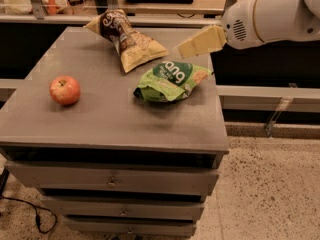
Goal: Move brown chip bag near apple
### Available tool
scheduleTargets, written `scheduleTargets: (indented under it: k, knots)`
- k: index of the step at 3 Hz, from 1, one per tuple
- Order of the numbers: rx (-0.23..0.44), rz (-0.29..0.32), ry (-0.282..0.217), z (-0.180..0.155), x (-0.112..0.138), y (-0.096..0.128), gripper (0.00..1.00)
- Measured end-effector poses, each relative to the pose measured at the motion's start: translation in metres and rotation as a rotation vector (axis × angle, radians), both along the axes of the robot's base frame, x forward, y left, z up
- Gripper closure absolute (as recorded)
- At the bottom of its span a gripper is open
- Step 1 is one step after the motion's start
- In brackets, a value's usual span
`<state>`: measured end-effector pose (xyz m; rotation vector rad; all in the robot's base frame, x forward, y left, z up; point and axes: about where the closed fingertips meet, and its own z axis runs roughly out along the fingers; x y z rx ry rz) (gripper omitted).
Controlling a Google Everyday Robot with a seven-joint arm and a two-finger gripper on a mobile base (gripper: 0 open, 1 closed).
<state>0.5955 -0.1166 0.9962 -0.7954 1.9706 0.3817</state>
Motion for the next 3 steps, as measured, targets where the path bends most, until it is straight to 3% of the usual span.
scheduleTargets:
  k: [3]
  knots:
    - [-0.085, 0.073, -0.013, -0.051, 0.088, 0.111, 0.00]
